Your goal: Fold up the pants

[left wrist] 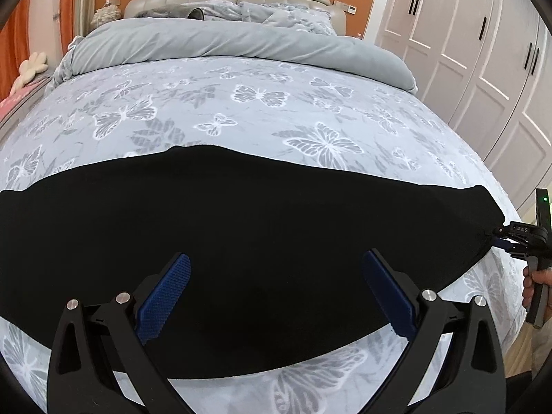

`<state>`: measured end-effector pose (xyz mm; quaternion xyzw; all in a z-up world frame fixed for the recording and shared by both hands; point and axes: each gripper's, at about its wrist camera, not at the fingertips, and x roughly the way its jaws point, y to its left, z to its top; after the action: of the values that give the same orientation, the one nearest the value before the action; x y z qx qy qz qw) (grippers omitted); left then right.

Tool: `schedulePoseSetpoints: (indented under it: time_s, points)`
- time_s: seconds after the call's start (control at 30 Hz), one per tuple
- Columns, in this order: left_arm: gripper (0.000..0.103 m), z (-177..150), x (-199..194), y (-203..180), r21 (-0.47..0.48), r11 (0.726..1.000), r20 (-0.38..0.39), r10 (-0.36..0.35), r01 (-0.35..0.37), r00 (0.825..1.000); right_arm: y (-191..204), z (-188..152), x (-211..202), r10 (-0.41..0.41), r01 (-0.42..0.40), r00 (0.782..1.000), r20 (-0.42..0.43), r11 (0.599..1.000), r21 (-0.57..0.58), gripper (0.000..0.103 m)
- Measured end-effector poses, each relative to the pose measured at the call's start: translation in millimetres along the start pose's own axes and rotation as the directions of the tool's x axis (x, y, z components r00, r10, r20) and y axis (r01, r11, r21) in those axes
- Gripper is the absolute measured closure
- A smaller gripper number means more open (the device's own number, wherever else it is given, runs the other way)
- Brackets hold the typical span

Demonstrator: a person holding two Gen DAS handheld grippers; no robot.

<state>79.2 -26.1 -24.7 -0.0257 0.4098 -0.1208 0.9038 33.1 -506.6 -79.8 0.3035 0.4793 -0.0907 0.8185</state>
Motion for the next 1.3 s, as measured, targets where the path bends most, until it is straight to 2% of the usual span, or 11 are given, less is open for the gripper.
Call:
schedulePoseSetpoints:
  time_s: [0.2,0.37,0.43,0.6,0.7,0.87,1.03,1.13,1.2,1.27,1.3]
  points:
    - [0.005,4,-8,15,-0.02,0.999,0.012,0.029,-0.029,1.0,25,-3,-33,-0.046,0.053,0.994,0.102,0.996,-0.072,0.099]
    - [0.005,0,-8,42,-0.054,0.996,-0.023,0.068,-0.069,0.997,7,-14,2,-0.127,0.125,0.992,-0.019,0.99,-0.071,0.097]
    - [0.005,-4,-7,52,-0.06,0.993,-0.036,0.099,-0.101,0.994,7,-12,-11,-0.114,0.114,0.993,0.004,0.993,-0.038,0.085]
    - [0.005,-14,-13,85,-0.095,0.977,-0.063,0.184,-0.19,0.981,50,-20,-62,-0.189,0.222,0.95,0.249,0.969,-0.111,0.075]
    - [0.005,-21,-20,113,-0.156,0.957,-0.1,0.231,-0.244,0.968,95,-32,-55,-0.112,0.176,0.96,0.258,0.955,-0.239,0.073]
    - [0.005,-40,-58,182,-0.35,0.881,-0.124,0.293,-0.318,0.948,171,-62,-16,-0.094,0.172,0.977,0.193,0.881,-0.441,0.067]
    - [0.005,-78,-113,255,-0.563,0.739,-0.13,0.362,-0.369,0.923,208,-74,-11,-0.057,0.147,0.979,0.195,0.86,-0.489,0.054]
    - [0.005,-98,-116,293,-0.665,0.672,-0.161,0.296,-0.325,0.942,227,-79,-1,-0.052,0.14,0.981,0.184,0.85,-0.507,0.054]
    - [0.013,-105,-104,312,-0.706,0.661,-0.175,0.186,-0.255,0.967,239,-85,5,-0.049,0.13,0.984,0.169,0.848,-0.513,0.053]
    - [0.067,-100,-92,322,-0.703,0.679,-0.165,0.133,-0.211,0.977,250,-89,10,-0.038,0.113,0.987,0.153,0.849,-0.516,0.053]
    - [0.079,-94,-87,323,-0.689,0.693,-0.171,0.13,-0.213,0.977,256,-91,12,-0.032,0.106,0.988,0.15,0.849,-0.518,0.053]
